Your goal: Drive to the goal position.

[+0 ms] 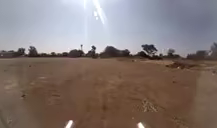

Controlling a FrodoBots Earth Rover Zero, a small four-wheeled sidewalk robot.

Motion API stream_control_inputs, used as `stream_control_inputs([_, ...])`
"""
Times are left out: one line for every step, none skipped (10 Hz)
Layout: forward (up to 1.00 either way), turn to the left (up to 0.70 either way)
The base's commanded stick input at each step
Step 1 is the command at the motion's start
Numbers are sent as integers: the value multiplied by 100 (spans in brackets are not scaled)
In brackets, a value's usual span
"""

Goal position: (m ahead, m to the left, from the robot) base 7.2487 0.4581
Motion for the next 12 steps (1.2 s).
stream_control_inputs([50,0])
stream_control_inputs([50,0])
stream_control_inputs([50,0])
stream_control_inputs([50,0])
stream_control_inputs([50,0])
stream_control_inputs([50,0])
stream_control_inputs([50,0])
stream_control_inputs([50,0])
stream_control_inputs([50,0])
stream_control_inputs([50,0])
stream_control_inputs([50,0])
stream_control_inputs([50,0])
